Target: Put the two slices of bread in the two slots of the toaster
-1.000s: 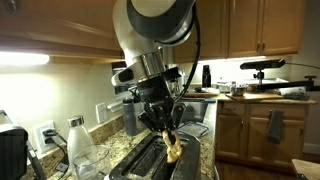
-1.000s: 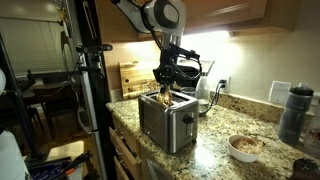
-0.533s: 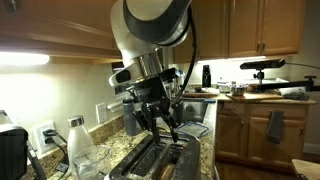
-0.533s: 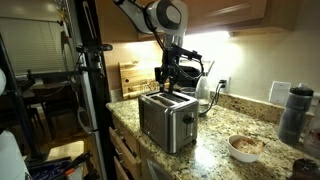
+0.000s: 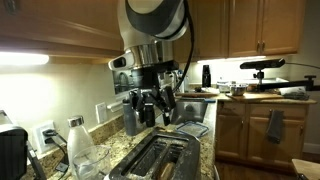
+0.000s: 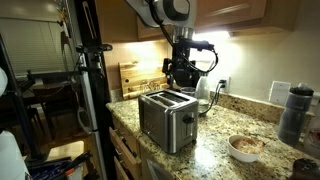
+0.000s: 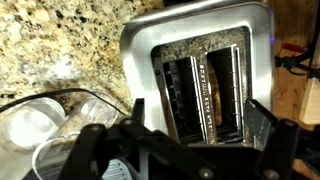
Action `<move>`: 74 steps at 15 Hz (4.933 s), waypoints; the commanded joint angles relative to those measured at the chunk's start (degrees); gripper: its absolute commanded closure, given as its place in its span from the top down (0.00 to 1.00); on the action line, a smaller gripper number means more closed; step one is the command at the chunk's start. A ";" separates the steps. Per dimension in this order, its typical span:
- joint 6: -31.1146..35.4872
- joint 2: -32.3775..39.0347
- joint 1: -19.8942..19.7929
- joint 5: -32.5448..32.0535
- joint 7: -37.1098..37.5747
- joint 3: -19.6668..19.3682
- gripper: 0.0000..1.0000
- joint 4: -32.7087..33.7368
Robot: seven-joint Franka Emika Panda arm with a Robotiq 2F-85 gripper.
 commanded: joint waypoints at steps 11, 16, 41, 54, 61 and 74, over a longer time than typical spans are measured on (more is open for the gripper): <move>11.14 -0.83 -4.54 -0.83 26.63 -4.72 1.00 -1.49; 14.02 1.88 -6.12 -1.34 33.02 -6.21 1.00 -0.77; 28.29 23.83 -20.57 6.45 33.63 -5.82 1.00 14.77; 25.17 31.15 -21.96 7.21 32.76 -3.62 1.00 21.40; 16.38 34.07 -22.55 7.65 31.48 -2.82 1.00 25.55; 12.64 37.23 -22.65 7.63 29.52 -2.96 1.00 29.71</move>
